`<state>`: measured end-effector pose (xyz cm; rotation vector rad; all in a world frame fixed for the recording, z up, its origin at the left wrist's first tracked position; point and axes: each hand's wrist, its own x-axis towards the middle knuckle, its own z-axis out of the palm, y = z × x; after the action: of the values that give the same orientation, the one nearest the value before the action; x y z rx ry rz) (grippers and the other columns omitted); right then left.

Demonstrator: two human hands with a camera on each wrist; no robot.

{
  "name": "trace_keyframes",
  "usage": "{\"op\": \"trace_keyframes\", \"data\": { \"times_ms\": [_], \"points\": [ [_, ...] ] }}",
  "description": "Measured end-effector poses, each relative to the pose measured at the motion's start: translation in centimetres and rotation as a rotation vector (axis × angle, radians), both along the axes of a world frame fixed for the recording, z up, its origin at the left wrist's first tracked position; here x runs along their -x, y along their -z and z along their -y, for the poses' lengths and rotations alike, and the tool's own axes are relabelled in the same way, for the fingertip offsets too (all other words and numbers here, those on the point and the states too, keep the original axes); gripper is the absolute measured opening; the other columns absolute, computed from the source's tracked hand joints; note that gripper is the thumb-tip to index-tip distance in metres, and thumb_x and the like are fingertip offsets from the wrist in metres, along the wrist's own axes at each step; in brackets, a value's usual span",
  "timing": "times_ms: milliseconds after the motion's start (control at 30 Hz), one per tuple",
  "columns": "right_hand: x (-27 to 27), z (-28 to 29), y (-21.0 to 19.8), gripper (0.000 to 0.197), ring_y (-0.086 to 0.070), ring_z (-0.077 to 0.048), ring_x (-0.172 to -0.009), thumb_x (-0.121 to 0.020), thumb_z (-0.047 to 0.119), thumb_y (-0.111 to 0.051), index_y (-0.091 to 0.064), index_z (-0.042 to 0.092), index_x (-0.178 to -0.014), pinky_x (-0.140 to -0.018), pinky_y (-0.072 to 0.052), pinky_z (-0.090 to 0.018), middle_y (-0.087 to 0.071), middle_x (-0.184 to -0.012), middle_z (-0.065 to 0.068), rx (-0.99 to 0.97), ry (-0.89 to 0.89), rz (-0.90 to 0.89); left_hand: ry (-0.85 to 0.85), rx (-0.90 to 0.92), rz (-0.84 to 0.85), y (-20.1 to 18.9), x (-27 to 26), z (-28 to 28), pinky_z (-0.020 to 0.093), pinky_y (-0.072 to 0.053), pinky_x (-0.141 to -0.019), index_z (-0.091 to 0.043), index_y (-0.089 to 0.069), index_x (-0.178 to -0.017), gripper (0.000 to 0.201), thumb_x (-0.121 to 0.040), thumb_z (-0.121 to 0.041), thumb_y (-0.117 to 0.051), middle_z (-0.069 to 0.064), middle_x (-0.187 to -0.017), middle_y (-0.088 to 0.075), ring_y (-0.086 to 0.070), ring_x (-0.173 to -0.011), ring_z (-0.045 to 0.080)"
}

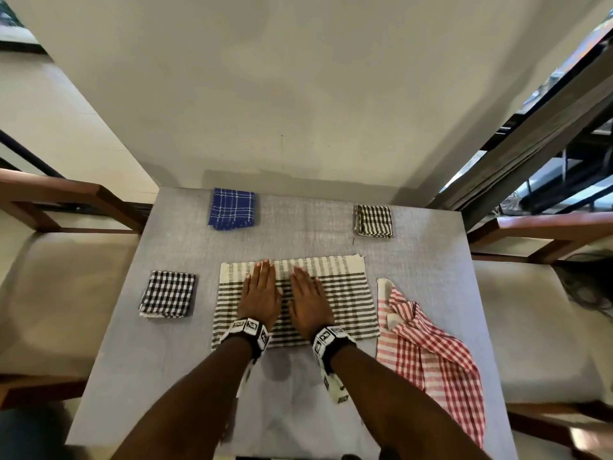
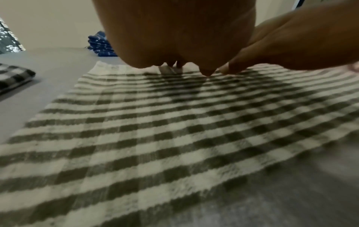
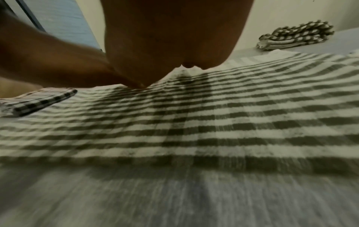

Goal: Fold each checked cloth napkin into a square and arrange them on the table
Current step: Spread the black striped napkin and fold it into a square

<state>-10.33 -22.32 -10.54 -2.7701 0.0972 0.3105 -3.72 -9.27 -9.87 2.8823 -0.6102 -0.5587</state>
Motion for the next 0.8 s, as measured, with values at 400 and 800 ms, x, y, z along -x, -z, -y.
{"op": "trace_keyframes", "data": {
  "times_ms": [400,800],
  "points": [
    [2.3,10.4,3.5,0.069,0.003,-0.019,-0.152,-0.101,0.049,-0.019,-0.003,0.013,-0.158,-0.123,-0.009,-0.047,0.003,-0.165,-0.007,0.059,0.344,0.055,-0.076,0.081,0.073,3.3,-1.1,-5.1,0.047,-0.001,-0.120,-0.034,0.009,-0.152,0.074,-0.093,-0.066,-0.019,-0.004,-0.161,0.017,0.017,-0.148,0.019],
    [1.1,1.3,2.4,0.064,0.001,-0.020,-0.152,-0.102,0.036,-0.030,-0.012,0.010,-0.157,-0.123,-0.008,-0.045,-0.003,-0.165,-0.007,-0.010,0.065,0.109,0.034,0.099,0.094,2.5,2.5,0.8,0.044,-0.007,-0.120,-0.007,-0.020,-0.152,0.065,-0.098,-0.043,-0.021,0.010,-0.161,-0.012,-0.007,-0.149,0.022]
  ]
}}
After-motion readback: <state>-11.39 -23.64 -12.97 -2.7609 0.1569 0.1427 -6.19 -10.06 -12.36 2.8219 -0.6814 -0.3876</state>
